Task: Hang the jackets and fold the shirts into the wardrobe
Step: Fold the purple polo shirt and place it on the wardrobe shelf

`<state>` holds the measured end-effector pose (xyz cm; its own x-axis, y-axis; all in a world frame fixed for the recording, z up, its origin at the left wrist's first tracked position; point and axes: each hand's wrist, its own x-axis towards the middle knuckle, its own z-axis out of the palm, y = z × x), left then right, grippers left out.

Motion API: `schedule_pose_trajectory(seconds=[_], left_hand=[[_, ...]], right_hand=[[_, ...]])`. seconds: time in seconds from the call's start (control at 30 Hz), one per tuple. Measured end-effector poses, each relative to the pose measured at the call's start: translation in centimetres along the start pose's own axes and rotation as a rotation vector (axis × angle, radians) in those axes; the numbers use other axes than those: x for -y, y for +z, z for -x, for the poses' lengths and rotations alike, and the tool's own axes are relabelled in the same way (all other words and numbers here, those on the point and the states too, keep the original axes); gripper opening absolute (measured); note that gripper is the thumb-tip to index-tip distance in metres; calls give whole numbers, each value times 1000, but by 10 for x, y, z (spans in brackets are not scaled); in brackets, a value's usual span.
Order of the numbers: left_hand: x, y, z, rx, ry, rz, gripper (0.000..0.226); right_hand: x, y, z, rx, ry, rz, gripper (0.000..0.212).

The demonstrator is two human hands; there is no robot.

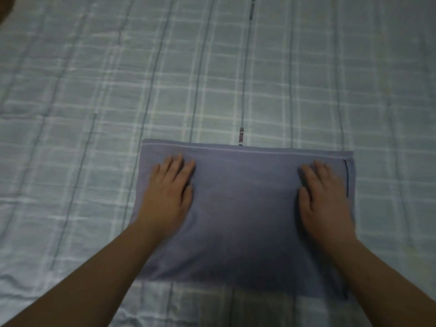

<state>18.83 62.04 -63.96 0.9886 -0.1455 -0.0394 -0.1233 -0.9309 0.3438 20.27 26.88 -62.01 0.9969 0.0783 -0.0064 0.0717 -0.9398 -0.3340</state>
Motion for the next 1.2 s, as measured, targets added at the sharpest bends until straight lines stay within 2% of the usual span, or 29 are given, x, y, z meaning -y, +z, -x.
schedule_pose_trajectory(seconds=[0.1, 0.2, 0.27, 0.33, 0.43, 0.57, 0.7, 0.97, 1.2], left_hand=[[1, 10, 15, 116, -90, -125, 58], [11, 17, 19, 163, -101, -219, 63], [9, 18, 14, 143, -135, -205, 61], [-2, 13, 8, 46, -184, -88, 59], [-35, 6, 1, -43, -93, 5, 55], [-80, 25, 0, 97, 28, -118, 58], [-74, 46, 9, 131, 64, -227, 59], [-82, 48, 10, 99, 91, -230, 61], [-91, 62, 34, 160, 146, -231, 58]], right_hand=[[-1, 15, 14, 50, 76, 147, 57], [-16, 27, 18, 93, 109, 212, 61], [-18, 32, 17, 109, 104, 240, 61], [-11, 30, 15, 81, 122, 237, 60], [14, 20, 14, 27, 71, 195, 58], [63, 25, 15, 145, -86, 170, 57], [68, 47, 20, 246, -131, 269, 59], [67, 56, 26, 210, -147, 301, 61], [74, 65, 71, 255, -183, 278, 60]])
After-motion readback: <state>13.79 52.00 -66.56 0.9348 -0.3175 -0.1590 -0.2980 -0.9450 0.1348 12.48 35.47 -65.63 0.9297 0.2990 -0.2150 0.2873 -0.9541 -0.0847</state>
